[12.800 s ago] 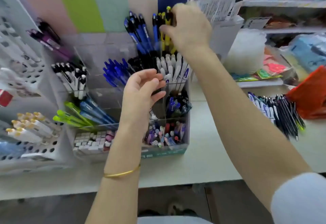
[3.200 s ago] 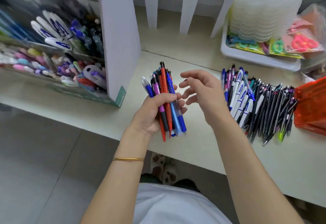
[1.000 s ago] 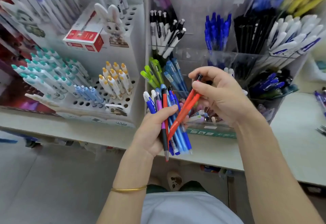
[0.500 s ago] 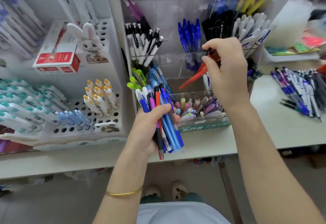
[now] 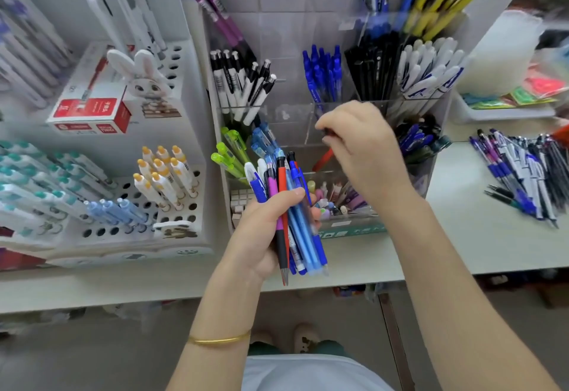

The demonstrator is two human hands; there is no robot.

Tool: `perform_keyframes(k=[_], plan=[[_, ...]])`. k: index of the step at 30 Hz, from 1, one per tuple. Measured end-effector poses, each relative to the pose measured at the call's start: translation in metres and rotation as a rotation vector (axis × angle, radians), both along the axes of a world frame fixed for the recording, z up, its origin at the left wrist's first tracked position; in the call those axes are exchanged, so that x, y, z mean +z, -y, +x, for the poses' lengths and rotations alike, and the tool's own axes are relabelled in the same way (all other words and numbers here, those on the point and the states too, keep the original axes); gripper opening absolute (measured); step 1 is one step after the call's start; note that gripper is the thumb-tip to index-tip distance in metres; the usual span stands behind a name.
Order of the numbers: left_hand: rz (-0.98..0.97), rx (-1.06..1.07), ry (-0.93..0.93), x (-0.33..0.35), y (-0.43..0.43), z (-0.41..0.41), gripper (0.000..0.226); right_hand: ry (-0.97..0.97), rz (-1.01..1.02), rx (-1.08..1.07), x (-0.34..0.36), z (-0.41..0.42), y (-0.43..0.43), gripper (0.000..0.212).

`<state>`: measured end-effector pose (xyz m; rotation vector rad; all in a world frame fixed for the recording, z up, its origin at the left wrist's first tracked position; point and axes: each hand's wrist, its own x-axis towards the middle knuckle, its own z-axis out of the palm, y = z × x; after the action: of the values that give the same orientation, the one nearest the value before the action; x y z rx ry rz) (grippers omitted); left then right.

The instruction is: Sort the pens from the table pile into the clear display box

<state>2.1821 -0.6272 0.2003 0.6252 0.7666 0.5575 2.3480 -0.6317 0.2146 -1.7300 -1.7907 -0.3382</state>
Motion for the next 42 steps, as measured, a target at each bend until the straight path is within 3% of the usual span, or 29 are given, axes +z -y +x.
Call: perform_keyframes(k=[9,12,14,17,20,30,34,38,42], plan=[[-0.030,-0.013,0.026,-0.006,0.003,0.002,0.021,-0.117,-0.372,-0.046,-0.009,-0.011,-0.008,0.035],[-0.013,0.006,0.020,-0.007,0.005,0.003,0.019,-0.239,-0.143,-0.095,0.001,-0.014,0.004,0.022],[-0.007,0.043,0.013,-0.007,0.006,0.006,0.020,-0.433,-0.087,-0.093,0.010,-0.021,0.013,0.006],[0.038,0.091,-0.015,-0.006,0.009,0.012,0.017,-0.663,-0.344,-0.052,0.013,-0.037,0.017,0.018],[0.070,0.123,-0.031,-0.006,0.011,0.016,0.019,-0.681,-0.443,-0.011,0.007,-0.042,0.016,0.027],[0.046,0.098,0.063,-0.012,0.011,0.014,0.040,-1.265,-0.342,-0.052,-0.001,-0.044,0.020,0.006],[-0.023,0.126,0.107,-0.017,0.008,0.012,0.036,-1.495,-0.332,-0.006,0.001,-0.043,0.020,0.013],[-0.051,0.158,0.084,-0.017,0.008,0.013,0.025,-1.451,-0.205,-0.092,0.002,-0.051,0.015,0.013],[-0.081,0.205,0.066,-0.013,0.009,0.015,0.013,-1.337,0.059,-0.151,-0.005,-0.060,0.013,0.011]])
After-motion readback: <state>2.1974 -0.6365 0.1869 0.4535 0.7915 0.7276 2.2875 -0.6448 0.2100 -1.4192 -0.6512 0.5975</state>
